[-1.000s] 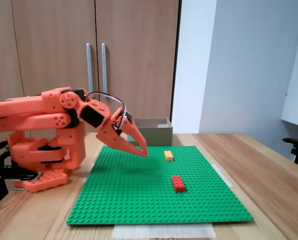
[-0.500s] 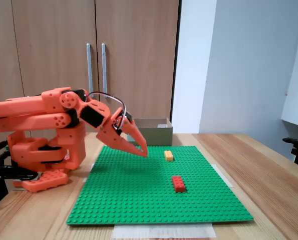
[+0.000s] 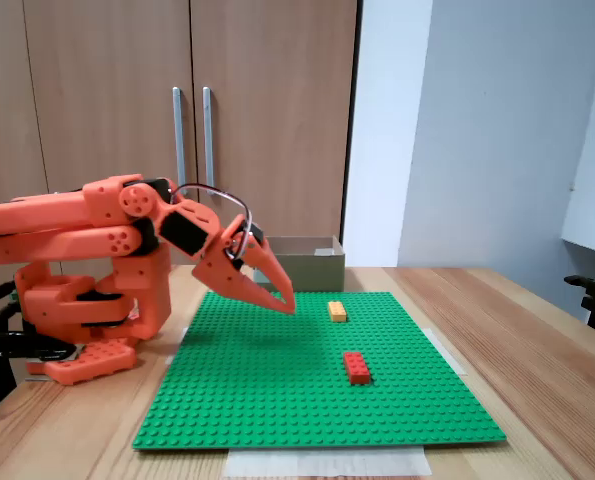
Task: Pick the red lego block and put it in the box.
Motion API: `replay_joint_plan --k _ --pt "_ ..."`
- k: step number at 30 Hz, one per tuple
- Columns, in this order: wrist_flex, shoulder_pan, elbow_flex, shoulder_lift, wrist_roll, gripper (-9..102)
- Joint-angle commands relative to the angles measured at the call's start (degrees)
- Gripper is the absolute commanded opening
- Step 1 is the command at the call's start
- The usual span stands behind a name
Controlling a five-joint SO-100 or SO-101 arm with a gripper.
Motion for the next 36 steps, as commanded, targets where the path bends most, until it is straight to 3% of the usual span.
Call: replay_joint_plan --k 1,21,36 --pt "0.3 0.2 0.2 0.4 0.0 -1" --pt "-0.6 1.1 -0.2 -0.4 0.8 -1" --pt "4.5 1.7 -16.6 -14.3 0.4 3"
